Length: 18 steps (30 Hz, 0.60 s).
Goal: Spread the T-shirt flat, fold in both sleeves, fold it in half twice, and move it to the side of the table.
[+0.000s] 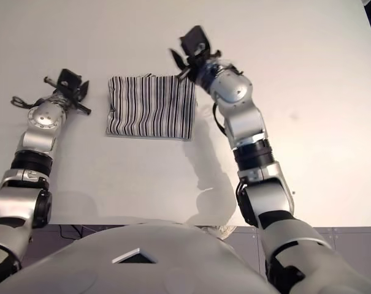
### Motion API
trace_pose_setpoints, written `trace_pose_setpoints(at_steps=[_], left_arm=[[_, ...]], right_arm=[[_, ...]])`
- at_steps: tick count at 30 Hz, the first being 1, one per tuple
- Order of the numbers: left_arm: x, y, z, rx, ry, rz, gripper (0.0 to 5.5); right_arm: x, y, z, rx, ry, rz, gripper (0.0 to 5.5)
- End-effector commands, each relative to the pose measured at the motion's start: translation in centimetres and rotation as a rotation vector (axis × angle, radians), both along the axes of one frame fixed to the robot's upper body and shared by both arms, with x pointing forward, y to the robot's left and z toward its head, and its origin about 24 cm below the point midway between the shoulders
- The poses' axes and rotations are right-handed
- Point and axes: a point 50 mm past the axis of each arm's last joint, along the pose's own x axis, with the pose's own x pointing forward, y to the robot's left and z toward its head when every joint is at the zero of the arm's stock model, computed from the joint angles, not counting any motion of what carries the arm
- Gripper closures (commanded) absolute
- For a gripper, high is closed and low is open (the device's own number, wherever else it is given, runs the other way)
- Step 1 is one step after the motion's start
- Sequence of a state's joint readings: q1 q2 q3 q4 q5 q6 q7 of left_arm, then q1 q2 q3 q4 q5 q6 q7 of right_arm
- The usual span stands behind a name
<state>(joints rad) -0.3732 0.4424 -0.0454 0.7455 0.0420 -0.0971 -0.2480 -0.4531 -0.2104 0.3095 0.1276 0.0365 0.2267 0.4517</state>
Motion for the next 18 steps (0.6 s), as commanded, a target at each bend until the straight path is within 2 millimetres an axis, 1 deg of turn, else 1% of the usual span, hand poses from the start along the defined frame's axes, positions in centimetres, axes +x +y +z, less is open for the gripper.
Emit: trace_pose_setpoints(at_steps=[1,3,5,6,7,8,11,14,16,18], left_arm=[[-0.6,-0.2,2.0,-0.366,-0.248,0.437,4.47],[-1.1,-0.6,2.4,-0.472,-0.298,0.587,4.47],[-1.3,-1.1,2.8,-0.507,-0.312,0.618,4.47],[-1.4,-1.3,3.4,-0.536,-0.334,0.608,4.47],[-1.5,-1.5,3.8,-0.55,-0.35,0.596,4.47],[-1.6,-1.6,3.9,-0.547,-0.351,0.592,4.47],[-1.8,-2.2,3.5,-0.514,-0.333,0.573,4.47],[-1.6,-3.3,3.7,-0.617,-0.346,0.567,4.47],[-1.3,-4.1,4.2,-0.643,-0.363,0.557,4.47],[-1.0,-4.3,4.6,-0.662,-0.379,0.564,4.47]], right_arm=[[-3.7,3.7,-3.7,-0.161,0.066,0.065,3.95],[-3.8,3.9,-5.3,-0.189,0.085,-0.053,3.95],[-3.7,4.0,-6.3,-0.189,0.135,-0.143,3.95],[-3.7,4.1,-6.8,-0.159,0.175,-0.181,3.95],[-3.6,4.2,-7.0,-0.139,0.196,-0.204,3.76],[-3.6,4.3,-7.4,-0.125,0.223,-0.218,3.68],[-3.7,4.4,-8.6,-0.122,0.328,-0.222,3.23],[-3.5,4.1,-9.5,-0.11,0.432,-0.238,3.23],[-2.5,2.3,-9.9,-0.143,0.434,-0.37,3.23],[-1.5,-0.3,-9.8,-0.085,0.464,-0.553,3.23]])
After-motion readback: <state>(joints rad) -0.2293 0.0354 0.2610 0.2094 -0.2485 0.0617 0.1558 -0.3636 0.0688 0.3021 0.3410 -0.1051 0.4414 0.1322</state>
